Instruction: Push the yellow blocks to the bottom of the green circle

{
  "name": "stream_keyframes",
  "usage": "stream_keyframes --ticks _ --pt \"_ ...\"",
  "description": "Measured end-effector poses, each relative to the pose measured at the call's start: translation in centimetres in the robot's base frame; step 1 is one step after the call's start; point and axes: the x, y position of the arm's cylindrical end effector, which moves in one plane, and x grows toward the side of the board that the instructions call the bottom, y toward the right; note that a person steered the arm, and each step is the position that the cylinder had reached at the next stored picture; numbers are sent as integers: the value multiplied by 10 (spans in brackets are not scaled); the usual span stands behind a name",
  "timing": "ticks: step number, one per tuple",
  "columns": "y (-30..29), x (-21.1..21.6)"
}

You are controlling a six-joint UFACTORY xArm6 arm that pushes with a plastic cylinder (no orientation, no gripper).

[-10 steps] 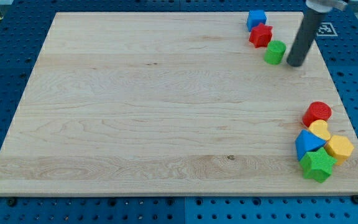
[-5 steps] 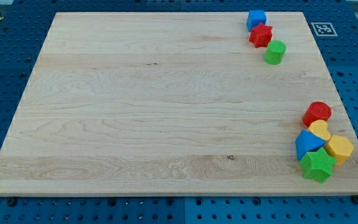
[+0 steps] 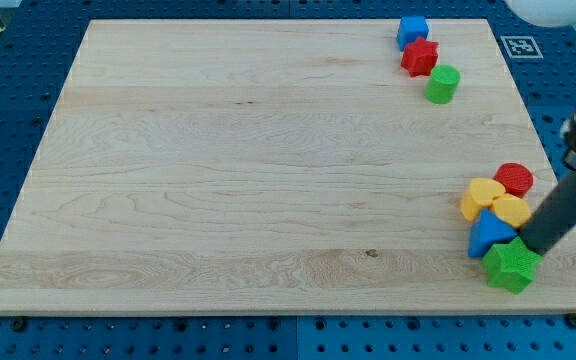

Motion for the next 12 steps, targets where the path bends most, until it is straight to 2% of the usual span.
stream_keyframes --ticks 2,4,6,9,12 --pt "-39 -29" --pt "-17 -17" --pt "-16 -25" --pt "-17 -56" --pt "-24 -108"
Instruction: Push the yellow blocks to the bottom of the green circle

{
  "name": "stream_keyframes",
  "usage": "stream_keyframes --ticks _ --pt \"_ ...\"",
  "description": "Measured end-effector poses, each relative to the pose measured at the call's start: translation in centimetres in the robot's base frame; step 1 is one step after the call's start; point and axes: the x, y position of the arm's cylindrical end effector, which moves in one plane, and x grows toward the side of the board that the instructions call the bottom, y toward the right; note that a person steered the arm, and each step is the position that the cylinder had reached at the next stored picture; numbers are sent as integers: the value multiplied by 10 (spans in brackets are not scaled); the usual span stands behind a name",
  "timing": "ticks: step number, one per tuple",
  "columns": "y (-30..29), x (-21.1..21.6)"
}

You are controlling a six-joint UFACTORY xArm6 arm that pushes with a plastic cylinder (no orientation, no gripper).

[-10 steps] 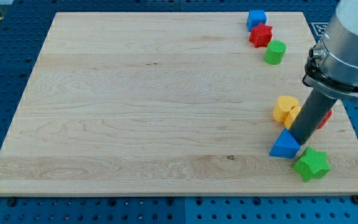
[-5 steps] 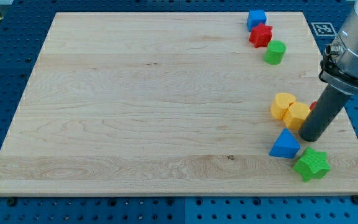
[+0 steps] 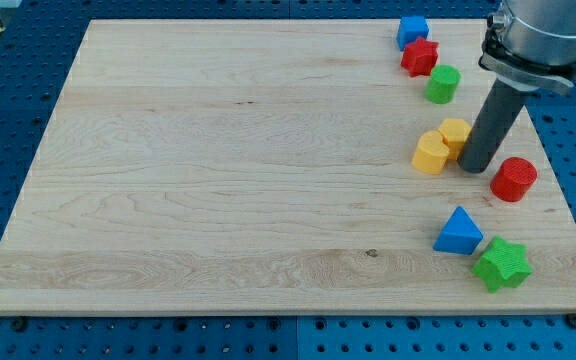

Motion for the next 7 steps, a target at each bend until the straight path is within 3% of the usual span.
stream_keyframes --ticks 2,5,7 --pt "-2 -35" --pt "-63 -14" --pt "-30 -42"
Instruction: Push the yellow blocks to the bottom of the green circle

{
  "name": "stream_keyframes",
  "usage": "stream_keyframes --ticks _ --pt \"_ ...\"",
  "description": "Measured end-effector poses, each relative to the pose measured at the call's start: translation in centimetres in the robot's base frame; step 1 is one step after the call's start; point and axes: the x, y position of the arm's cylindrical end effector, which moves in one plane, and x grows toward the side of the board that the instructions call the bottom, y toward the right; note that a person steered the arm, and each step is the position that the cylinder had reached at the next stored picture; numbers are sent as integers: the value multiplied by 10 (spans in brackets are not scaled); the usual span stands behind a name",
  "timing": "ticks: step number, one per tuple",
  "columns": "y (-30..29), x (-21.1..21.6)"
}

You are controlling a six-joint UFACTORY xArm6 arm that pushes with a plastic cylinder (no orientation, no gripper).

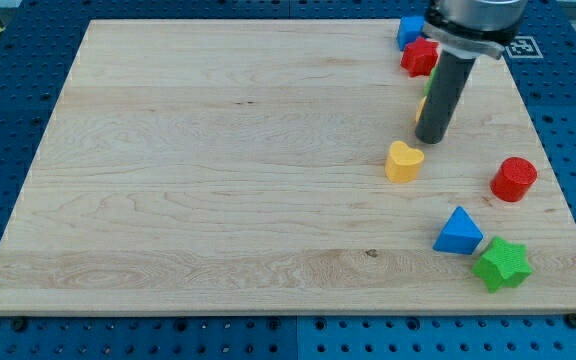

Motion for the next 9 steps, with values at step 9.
stream_keyframes --ticks 9 --pt "-73 64"
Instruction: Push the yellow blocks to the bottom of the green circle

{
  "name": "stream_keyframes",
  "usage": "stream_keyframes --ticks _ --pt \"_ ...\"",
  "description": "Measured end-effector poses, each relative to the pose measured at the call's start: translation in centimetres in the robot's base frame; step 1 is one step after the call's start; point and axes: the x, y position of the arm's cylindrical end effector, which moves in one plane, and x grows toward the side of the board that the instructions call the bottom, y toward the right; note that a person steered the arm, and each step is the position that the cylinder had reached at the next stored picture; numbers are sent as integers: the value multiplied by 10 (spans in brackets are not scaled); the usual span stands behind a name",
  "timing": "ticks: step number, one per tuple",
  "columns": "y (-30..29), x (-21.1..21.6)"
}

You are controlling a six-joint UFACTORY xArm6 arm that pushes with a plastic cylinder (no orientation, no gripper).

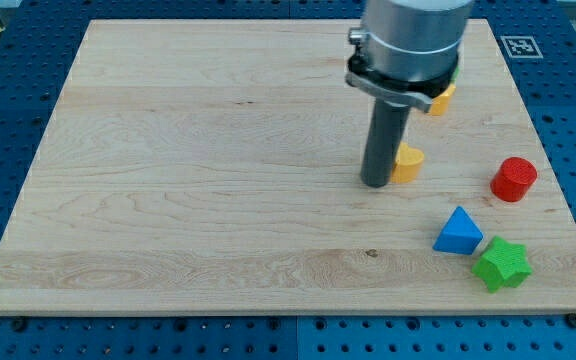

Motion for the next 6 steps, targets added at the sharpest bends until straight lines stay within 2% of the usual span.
stream_keyframes --ticks 2,5,6 --pt "43 -11" --pt "60 -43" --pt "60 -12"
